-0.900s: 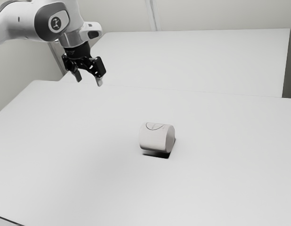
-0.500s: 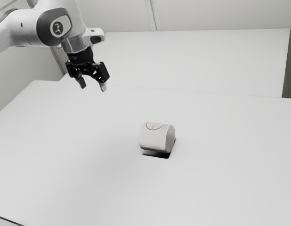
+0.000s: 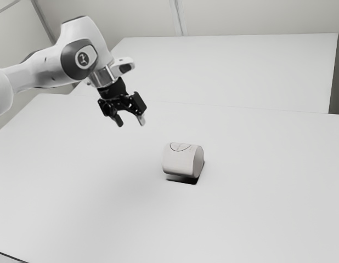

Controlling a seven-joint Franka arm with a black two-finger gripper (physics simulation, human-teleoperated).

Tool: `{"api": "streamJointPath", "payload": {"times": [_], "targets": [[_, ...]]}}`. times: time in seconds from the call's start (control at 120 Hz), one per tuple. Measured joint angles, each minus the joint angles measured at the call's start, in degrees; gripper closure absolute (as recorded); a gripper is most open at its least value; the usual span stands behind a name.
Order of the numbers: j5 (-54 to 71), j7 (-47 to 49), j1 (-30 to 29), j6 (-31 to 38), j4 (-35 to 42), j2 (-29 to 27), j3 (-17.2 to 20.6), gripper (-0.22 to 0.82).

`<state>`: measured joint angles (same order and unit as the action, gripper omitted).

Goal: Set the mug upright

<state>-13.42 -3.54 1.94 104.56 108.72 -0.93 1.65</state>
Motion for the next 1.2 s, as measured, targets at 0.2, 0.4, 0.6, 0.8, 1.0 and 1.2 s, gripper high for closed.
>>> {"api": "streamJointPath", "payload": {"times": [0.2,0.4,0.6,0.8,1.0,1.2], "targets": [[-4.0,-2.0,0.0,3.8,1.7,2.5,-0.1,0.0],[-9.8,-5.2,-0.1,7.8,4.0,5.0,-0.2,0.0],[-15.5,-9.5,0.0,10.6,4.3,7.9,-0.2,0.0],[-22.3,-15.7,-0.1,13.1,4.7,11.5,-0.2,0.0],[-30.2,-23.0,-0.1,14.8,4.7,15.1,-0.2,0.0],[-39.6,-30.9,-0.1,16.2,5.7,17.1,-0.2,0.0]]}}
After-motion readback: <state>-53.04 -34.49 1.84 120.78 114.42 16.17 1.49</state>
